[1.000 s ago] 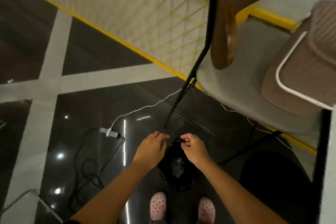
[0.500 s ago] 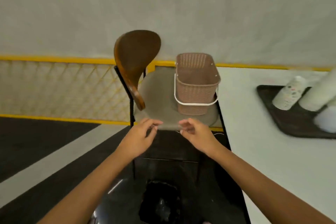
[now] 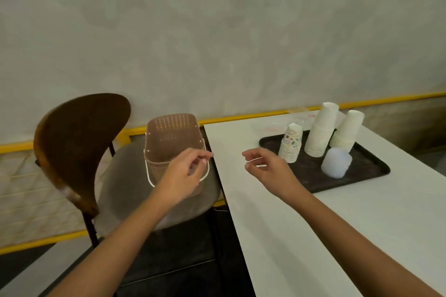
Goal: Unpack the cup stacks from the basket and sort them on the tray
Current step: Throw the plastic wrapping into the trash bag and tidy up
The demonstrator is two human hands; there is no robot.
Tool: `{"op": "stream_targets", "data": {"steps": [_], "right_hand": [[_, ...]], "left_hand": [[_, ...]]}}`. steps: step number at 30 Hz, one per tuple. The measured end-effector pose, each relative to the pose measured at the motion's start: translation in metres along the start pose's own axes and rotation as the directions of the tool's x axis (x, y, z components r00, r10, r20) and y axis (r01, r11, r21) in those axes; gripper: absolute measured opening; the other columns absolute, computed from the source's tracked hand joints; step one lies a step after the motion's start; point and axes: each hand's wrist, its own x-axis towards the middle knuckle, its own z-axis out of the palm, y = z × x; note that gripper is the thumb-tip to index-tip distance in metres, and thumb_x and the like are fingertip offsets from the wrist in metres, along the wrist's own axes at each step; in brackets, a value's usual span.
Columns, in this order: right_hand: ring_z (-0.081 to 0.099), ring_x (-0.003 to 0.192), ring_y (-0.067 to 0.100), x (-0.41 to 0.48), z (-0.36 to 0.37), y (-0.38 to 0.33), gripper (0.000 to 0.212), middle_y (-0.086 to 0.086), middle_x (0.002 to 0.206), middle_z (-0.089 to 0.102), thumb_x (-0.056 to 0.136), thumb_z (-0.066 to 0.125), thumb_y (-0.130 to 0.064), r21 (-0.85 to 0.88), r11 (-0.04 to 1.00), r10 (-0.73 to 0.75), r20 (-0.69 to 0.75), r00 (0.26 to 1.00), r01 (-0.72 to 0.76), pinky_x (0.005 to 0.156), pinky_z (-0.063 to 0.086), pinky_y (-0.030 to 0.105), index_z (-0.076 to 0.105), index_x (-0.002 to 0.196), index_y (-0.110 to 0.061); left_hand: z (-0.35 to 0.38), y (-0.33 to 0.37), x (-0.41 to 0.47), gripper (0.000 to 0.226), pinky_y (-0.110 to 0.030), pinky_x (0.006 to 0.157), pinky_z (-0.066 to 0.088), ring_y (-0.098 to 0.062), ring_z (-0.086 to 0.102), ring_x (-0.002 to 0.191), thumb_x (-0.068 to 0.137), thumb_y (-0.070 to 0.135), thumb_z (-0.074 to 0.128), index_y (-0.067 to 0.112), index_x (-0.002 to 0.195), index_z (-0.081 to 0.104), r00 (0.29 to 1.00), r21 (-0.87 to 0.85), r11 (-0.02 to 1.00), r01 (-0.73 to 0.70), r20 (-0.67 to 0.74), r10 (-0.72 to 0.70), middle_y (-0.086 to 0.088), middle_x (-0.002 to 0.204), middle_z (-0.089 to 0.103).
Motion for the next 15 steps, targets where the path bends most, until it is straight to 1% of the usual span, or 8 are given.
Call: {"op": "stream_targets", "data": {"steps": [2, 4, 6, 8, 10, 11, 13, 15], "right_hand": [[0.055, 0.087, 0.003, 0.009, -0.018, 0.014, 0.021, -0.004, 0.106, 0.057, 0.090, 0.056, -0.012, 0.012, 1.000, 0.008, 0.019, 1.000, -0.008, 0.068, 0.043, 0.003, 0.059, 0.109, -0.021], [0.056, 0.090, 0.007, 0.022, -0.039, 0.029, 0.020, 0.000, 0.108, 0.058, 0.089, 0.056, -0.010, 0.035, 0.999, 0.001, 0.028, 1.000, -0.002, 0.070, 0.044, 0.004, 0.059, 0.106, -0.021], [0.056, 0.088, 0.007, 0.040, -0.066, 0.045, 0.021, 0.003, 0.107, 0.059, 0.088, 0.057, -0.007, 0.046, 0.999, -0.022, 0.016, 1.000, 0.021, 0.071, 0.043, 0.003, 0.060, 0.105, -0.019], [0.055, 0.085, 0.004, 0.062, -0.098, 0.059, 0.021, 0.002, 0.106, 0.059, 0.088, 0.056, -0.006, 0.053, 0.998, -0.035, 0.024, 0.999, 0.034, 0.069, 0.043, 0.000, 0.060, 0.104, -0.019], [0.055, 0.087, 0.003, 0.083, -0.129, 0.075, 0.021, 0.000, 0.105, 0.059, 0.088, 0.056, -0.006, 0.060, 0.998, -0.039, 0.044, 0.998, 0.036, 0.068, 0.042, 0.000, 0.058, 0.100, -0.023], [0.056, 0.089, 0.005, 0.092, -0.143, 0.083, 0.022, -0.002, 0.106, 0.059, 0.088, 0.056, -0.007, 0.054, 0.998, -0.041, 0.048, 0.998, 0.038, 0.069, 0.042, 0.001, 0.058, 0.100, -0.025], [0.057, 0.093, 0.008, 0.108, -0.168, 0.099, 0.022, -0.006, 0.106, 0.059, 0.089, 0.056, -0.009, 0.041, 0.998, -0.040, 0.054, 0.998, 0.037, 0.073, 0.042, 0.005, 0.056, 0.099, -0.028], [0.056, 0.093, 0.007, 0.122, -0.190, 0.114, 0.021, -0.008, 0.105, 0.057, 0.089, 0.056, -0.010, 0.025, 0.999, -0.032, 0.065, 0.997, 0.031, 0.073, 0.041, 0.007, 0.055, 0.100, -0.028]], "left_hand": [[0.017, 0.005, 0.019, 0.021, -0.003, 0.076, 0.039, -0.004, 0.056, 0.091, 0.093, 0.010, 0.050, 0.025, 0.103, 0.061, 1.000, -0.005, 1.000, 0.002, -0.005, -0.002, 0.012, 0.098, 0.057], [0.036, 0.011, 0.043, 0.024, -0.005, 0.075, 0.040, -0.002, 0.057, 0.088, 0.093, 0.011, 0.050, 0.032, 0.098, 0.059, 1.000, -0.014, 1.000, 0.019, -0.017, -0.020, 0.016, 0.096, 0.058], [0.057, 0.017, 0.070, 0.025, -0.006, 0.073, 0.040, 0.000, 0.057, 0.086, 0.093, 0.012, 0.050, 0.035, 0.095, 0.057, 0.998, -0.025, 0.999, 0.047, -0.046, -0.048, 0.018, 0.096, 0.058], [0.082, 0.024, 0.096, 0.026, -0.006, 0.073, 0.041, -0.005, 0.058, 0.089, 0.093, 0.011, 0.049, 0.036, 0.093, 0.057, 0.991, -0.078, 0.992, 0.097, -0.082, -0.103, 0.013, 0.098, 0.060], [0.108, 0.031, 0.119, 0.027, -0.004, 0.071, 0.041, -0.012, 0.060, 0.092, 0.094, 0.010, 0.049, 0.036, 0.091, 0.056, 0.984, -0.105, 0.984, 0.142, -0.093, -0.152, 0.010, 0.098, 0.061], [0.121, 0.033, 0.130, 0.028, -0.004, 0.071, 0.042, -0.012, 0.060, 0.093, 0.094, 0.011, 0.049, 0.038, 0.090, 0.056, 0.982, -0.102, 0.982, 0.156, -0.088, -0.165, 0.010, 0.099, 0.061], [0.144, 0.040, 0.151, 0.026, -0.009, 0.075, 0.044, -0.011, 0.060, 0.095, 0.094, 0.013, 0.048, 0.037, 0.092, 0.057, 0.979, -0.099, 0.979, 0.177, -0.088, -0.186, 0.009, 0.102, 0.061], [0.165, 0.047, 0.170, 0.020, -0.012, 0.077, 0.044, -0.012, 0.059, 0.097, 0.095, 0.015, 0.047, 0.031, 0.098, 0.058, 0.975, -0.094, 0.976, 0.194, -0.091, -0.203, 0.006, 0.106, 0.061]]}}
